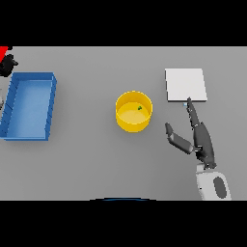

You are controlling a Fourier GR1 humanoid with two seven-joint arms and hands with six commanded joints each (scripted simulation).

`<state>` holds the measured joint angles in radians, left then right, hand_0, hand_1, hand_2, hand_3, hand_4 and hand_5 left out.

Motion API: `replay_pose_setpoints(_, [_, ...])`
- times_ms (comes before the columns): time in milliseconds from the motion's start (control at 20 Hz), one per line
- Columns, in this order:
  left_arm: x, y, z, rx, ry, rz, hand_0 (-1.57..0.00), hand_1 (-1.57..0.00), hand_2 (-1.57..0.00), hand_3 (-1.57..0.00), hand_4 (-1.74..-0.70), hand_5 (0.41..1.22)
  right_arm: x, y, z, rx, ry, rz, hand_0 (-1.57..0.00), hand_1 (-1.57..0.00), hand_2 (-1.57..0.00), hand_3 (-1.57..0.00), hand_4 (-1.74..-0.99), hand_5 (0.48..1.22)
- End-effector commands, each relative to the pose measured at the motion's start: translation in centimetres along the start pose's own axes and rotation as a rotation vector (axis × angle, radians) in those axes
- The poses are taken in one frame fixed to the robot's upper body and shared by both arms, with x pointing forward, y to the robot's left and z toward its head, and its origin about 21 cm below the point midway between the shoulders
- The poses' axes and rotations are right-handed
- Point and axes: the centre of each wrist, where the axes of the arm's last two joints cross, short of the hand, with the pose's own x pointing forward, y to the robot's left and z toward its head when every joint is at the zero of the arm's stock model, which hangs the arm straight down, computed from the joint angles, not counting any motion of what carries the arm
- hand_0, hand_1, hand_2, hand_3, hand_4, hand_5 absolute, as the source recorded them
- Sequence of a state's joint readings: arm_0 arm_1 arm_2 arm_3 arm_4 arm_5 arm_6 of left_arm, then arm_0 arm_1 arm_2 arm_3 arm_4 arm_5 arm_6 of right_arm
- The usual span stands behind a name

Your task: Pick up the red beaker and tilt it to pour out 1 green nut into yellow bowl. Pick up the yellow bowl and place it on the metallic measuring scale.

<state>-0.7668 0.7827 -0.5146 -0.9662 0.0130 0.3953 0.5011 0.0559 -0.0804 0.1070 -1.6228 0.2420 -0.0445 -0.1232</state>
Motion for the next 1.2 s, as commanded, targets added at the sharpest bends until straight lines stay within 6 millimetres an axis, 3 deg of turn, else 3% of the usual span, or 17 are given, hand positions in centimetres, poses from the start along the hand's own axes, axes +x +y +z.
replay_pose_setpoints(0, [-0.7,-0.3,0.5,-0.001,0.026,0.006,-1.57,-1.57,-1.57,-1.45,-1.74,1.221,0.1,-0.3,0.1,-0.009,-0.012,-0.001,0.00,0.00,0.00,0.00,-1.217,0.664])
replay_pose_setpoints(250, [-3.0,-2.0,2.6,-0.016,0.088,0.036,-1.57,-1.57,-1.57,-1.52,-1.74,1.199,0.0,0.0,-0.1,0.001,-0.024,0.002,0.00,0.00,0.00,0.00,-1.216,0.667])
replay_pose_setpoints(350, [-3.5,-2.4,3.1,-0.024,0.114,0.037,-1.57,-1.57,-1.57,-1.54,-1.74,1.117,-0.1,-0.2,0.3,-0.006,-0.024,0.013,0.00,0.00,0.00,0.00,-1.207,0.665])
replay_pose_setpoints(450, [-3.8,-2.6,3.4,-0.030,0.127,0.012,-1.57,-1.57,-1.57,-1.55,-1.74,0.967,0.1,-0.3,0.4,-0.005,-0.023,0.007,0.00,0.00,0.00,0.00,-1.205,0.664])
replay_pose_setpoints(500, [-4.1,-2.8,3.5,-0.047,0.131,-0.008,-1.57,-1.57,-1.57,-1.55,-1.67,0.908,0.0,-0.3,0.8,-0.001,-0.040,0.006,0.00,0.00,0.00,0.00,-1.202,0.667])
replay_pose_setpoints(550, [-4.2,-2.7,3.5,-0.055,0.132,-0.018,-1.57,-1.57,-1.57,-1.50,-1.53,0.865,0.0,-0.3,0.8,-0.001,-0.039,0.007,0.00,0.00,0.00,0.00,-1.197,0.664])
replay_pose_setpoints(600, [-4.2,-2.7,3.6,-0.070,0.126,-0.028,-1.56,-1.45,-1.43,-1.36,-1.37,0.830,0.0,-0.3,0.8,-0.001,-0.037,0.006,0.00,0.00,0.00,0.00,-1.192,0.663])
replay_pose_setpoints(650, [-4.2,-2.5,3.9,-0.148,0.111,-0.039,-1.46,-1.18,-1.19,-1.13,-1.23,0.803,0.0,-0.2,0.6,-0.003,-0.026,0.000,0.00,0.00,0.00,0.00,-1.188,0.663])
replay_pose_setpoints(700, [-4.2,-2.3,4.2,-0.210,0.122,-0.052,-1.17,-0.94,-0.96,-0.90,-1.12,0.778,0.1,-0.1,0.7,-0.006,-0.029,0.003,0.00,0.00,0.00,0.00,-1.187,0.664])
replay_pose_setpoints(850, [-3.9,-1.2,4.4,-0.308,0.116,-0.089,-0.60,-0.48,-0.49,-0.46,-0.92,0.723,0.0,-0.3,0.5,-0.019,-0.020,0.015,0.00,0.00,0.00,0.00,-1.182,0.667])
replay_pose_setpoints(1000, [-4.0,-0.7,4.3,-0.339,0.113,-0.078,-0.30,-0.25,-0.25,-0.24,-0.83,0.688,0.1,-0.3,1.1,-0.002,-0.025,0.008,0.00,0.00,0.00,0.00,-1.189,0.666])
replay_pose_setpoints(1150, [-3.7,-1.1,4.1,-0.323,0.099,-0.052,-0.16,-0.13,-0.13,-0.12,-0.80,0.678,0.6,0.1,1.0,-0.005,-0.012,0.001,0.00,0.00,0.00,0.00,-1.187,0.663])
